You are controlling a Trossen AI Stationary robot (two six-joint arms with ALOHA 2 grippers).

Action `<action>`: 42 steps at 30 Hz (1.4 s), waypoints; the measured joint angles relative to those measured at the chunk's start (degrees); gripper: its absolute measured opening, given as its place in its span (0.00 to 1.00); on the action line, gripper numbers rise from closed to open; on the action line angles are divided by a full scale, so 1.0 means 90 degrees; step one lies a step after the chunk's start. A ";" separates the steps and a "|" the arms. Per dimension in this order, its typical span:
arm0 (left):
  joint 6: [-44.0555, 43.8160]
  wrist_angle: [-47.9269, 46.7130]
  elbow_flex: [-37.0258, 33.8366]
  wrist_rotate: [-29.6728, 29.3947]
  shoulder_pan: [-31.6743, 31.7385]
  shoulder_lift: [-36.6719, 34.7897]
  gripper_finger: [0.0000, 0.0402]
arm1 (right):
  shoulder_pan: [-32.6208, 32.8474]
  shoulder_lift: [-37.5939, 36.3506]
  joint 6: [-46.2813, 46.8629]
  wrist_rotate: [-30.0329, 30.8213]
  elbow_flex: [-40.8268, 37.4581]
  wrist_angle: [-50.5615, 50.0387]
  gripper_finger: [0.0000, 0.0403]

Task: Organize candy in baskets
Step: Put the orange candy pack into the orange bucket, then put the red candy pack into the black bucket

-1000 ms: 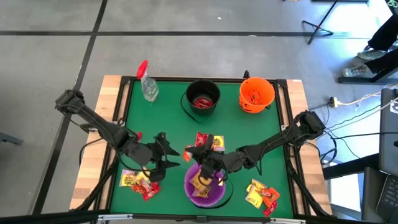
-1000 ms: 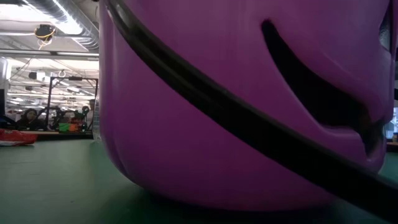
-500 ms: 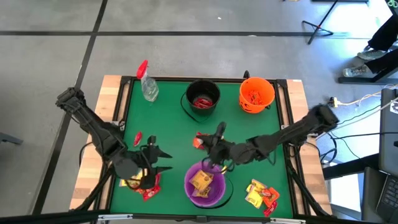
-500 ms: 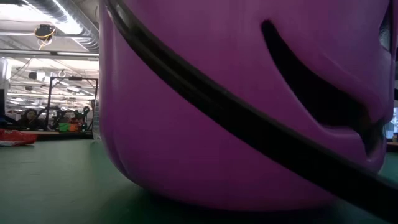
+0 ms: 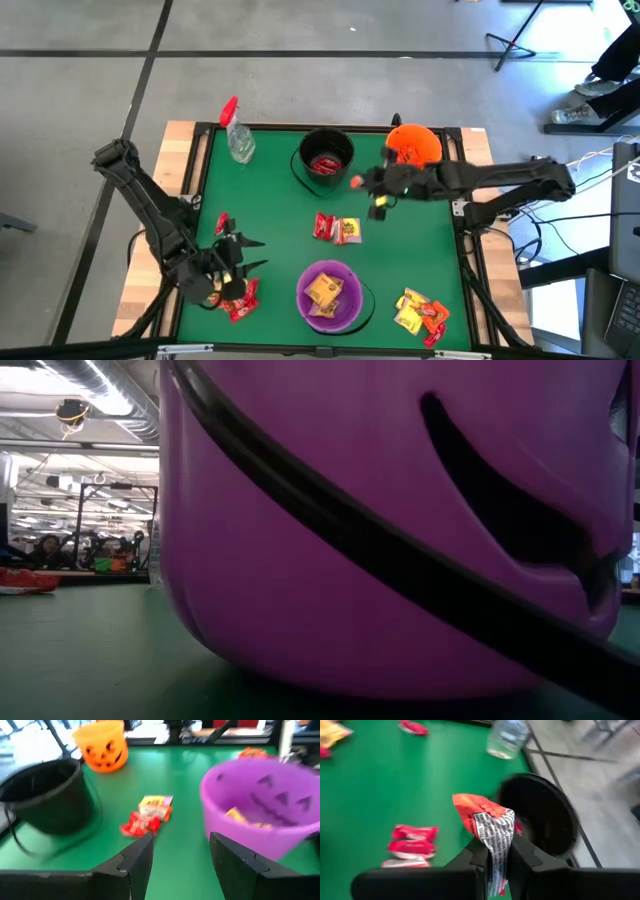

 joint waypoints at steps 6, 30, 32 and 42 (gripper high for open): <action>-0.0703 0.0629 -0.0868 0.0369 0.0148 -0.0002 0.46 | -0.0818 -0.0587 0.0047 -0.0477 0.0000 -0.0534 0.10; -0.0245 0.2267 -0.1579 0.1091 0.0874 -0.0004 0.46 | -0.5449 -0.2738 0.0714 -0.1586 -0.2795 0.0142 0.40; -0.0246 0.2265 -0.1579 0.1125 0.0970 -0.0004 0.46 | -0.5534 -0.2738 0.0735 -0.1844 -0.2795 0.0145 0.47; -0.1955 -0.0060 -0.1119 0.2070 0.1547 -0.0401 0.46 | -0.5486 -0.3316 0.1317 -0.4213 -0.2793 0.0538 0.60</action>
